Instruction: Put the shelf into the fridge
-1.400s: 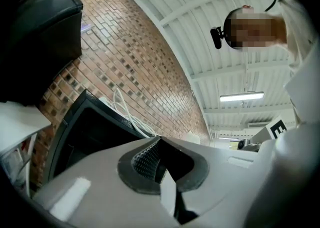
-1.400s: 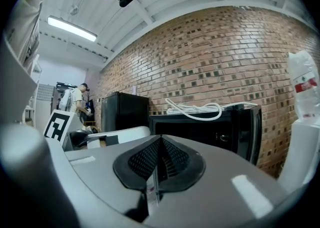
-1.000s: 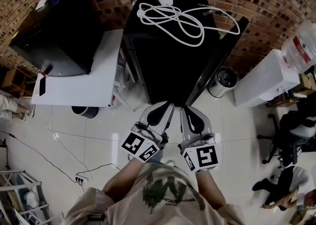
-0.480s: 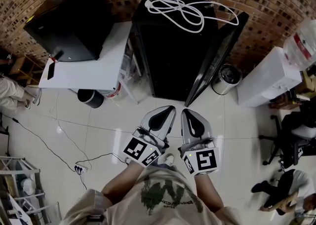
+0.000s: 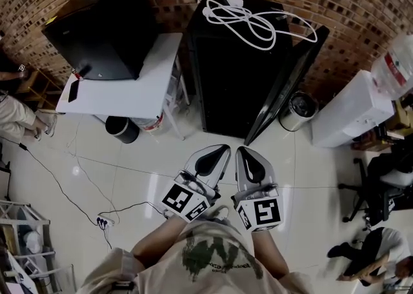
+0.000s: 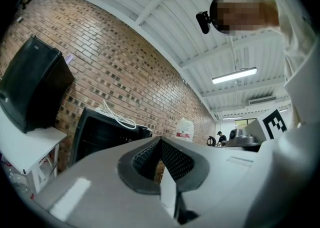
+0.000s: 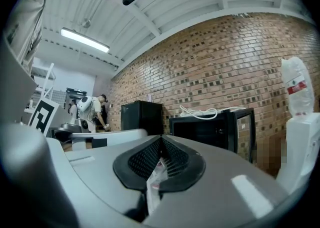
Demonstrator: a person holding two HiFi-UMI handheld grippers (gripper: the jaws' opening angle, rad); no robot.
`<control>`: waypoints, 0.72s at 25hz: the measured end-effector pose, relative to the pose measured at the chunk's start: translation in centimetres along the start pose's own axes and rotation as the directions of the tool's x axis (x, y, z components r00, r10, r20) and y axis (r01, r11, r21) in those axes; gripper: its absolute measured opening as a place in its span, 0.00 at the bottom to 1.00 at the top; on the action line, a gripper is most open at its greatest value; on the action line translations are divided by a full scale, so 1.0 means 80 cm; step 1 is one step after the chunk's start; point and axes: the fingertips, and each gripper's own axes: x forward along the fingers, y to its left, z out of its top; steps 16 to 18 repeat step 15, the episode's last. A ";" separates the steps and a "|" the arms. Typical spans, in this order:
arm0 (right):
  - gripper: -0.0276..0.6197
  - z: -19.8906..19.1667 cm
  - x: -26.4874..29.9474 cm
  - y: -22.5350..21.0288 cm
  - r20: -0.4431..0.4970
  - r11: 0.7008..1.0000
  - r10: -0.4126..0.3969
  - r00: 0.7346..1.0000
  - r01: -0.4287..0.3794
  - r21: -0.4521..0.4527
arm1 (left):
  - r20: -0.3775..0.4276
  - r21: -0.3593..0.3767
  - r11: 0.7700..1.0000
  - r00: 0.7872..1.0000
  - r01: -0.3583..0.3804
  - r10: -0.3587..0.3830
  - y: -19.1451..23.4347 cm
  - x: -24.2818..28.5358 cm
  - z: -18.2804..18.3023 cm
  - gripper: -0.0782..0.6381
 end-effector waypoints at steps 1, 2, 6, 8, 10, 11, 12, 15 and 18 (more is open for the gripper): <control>0.04 0.001 0.003 0.003 -0.001 1.000 -0.001 1.000 0.001 -0.002 | 0.004 -0.002 1.000 1.000 -0.001 0.001 0.004 -0.002 0.003 0.11; 0.04 0.001 0.005 0.006 -0.001 1.000 -0.001 1.000 0.001 -0.004 | 0.007 -0.004 1.000 1.000 -0.001 0.001 0.008 -0.003 0.005 0.11; 0.04 0.005 0.016 0.015 -0.003 1.000 -0.005 1.000 0.005 -0.013 | 0.010 -0.014 1.000 1.000 0.008 -0.008 0.019 -0.006 0.011 0.11; 0.04 0.005 0.019 0.017 -0.004 1.000 -0.010 1.000 0.010 -0.017 | 0.011 -0.022 1.000 1.000 0.014 -0.013 0.023 -0.007 0.011 0.11; 0.04 0.005 0.020 0.018 -0.006 1.000 -0.017 1.000 0.017 -0.019 | 0.012 -0.029 0.999 1.000 0.019 -0.019 0.025 -0.007 0.011 0.11; 0.04 0.005 0.020 0.018 -0.007 1.000 -0.019 1.000 0.019 -0.019 | 0.011 -0.031 0.999 1.000 0.022 -0.021 0.026 -0.008 0.011 0.11; 0.04 0.004 0.020 0.019 -0.008 1.000 -0.021 1.000 0.021 -0.019 | 0.010 -0.032 0.999 1.000 0.024 -0.023 0.026 -0.008 0.011 0.11; 0.04 0.002 0.020 0.021 -0.015 1.000 -0.025 1.000 0.025 -0.016 | 0.004 -0.037 0.999 1.000 0.027 -0.027 0.027 -0.011 0.009 0.11; 0.04 0.002 0.020 0.021 -0.015 1.000 -0.025 1.000 0.025 -0.016 | 0.004 -0.037 0.999 1.000 0.027 -0.027 0.027 -0.011 0.009 0.11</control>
